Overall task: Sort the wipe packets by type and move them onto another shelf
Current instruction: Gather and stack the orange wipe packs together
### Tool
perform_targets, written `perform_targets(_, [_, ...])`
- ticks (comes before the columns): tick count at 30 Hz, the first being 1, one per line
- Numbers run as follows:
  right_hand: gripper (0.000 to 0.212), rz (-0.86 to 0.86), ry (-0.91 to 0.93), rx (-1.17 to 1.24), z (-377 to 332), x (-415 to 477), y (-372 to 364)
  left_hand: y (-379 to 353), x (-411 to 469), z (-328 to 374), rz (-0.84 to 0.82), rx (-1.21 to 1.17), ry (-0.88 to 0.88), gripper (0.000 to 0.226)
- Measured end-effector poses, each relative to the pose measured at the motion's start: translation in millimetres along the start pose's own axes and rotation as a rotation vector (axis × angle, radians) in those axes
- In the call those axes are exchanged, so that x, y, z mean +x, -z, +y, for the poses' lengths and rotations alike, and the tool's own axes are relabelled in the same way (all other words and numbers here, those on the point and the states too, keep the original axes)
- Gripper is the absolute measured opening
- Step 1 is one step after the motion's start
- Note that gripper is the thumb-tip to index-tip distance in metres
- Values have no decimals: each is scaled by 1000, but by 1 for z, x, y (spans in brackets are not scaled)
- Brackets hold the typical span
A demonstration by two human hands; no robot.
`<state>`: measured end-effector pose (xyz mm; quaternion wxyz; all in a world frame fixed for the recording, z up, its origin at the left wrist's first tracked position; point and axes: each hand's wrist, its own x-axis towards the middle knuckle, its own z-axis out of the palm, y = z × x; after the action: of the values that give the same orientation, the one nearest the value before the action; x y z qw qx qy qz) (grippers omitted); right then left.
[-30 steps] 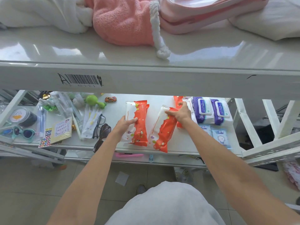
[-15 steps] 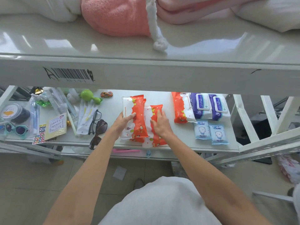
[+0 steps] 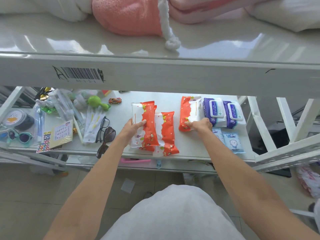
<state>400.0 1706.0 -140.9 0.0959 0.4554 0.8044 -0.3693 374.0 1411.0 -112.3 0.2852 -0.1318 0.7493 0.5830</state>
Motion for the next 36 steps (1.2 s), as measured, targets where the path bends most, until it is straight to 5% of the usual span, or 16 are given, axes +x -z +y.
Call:
perform_targets(7, [40, 202, 281, 602, -21, 6, 55, 1, 2, -2, -6, -10, -5, 51])
perform_targets(12, [17, 128, 431, 906, -37, 11, 70, 2, -1, -1, -18, -17, 4, 39])
perform_targets(21, [41, -424, 516, 201, -48, 12, 18, 10, -1, -6, -37, 3, -50, 45])
perform_targets(27, [60, -129, 321, 249, -63, -22, -49, 9, 4, -10, 20, -7, -25, 52])
perform_targets(32, [75, -128, 306, 276, -49, -48, -59, 9, 7, -16, 266, 135, -58, 76])
perform_targets(36, [79, -211, 307, 220, -25, -65, -74, 1, 4, -13, 318, 267, -173, 47])
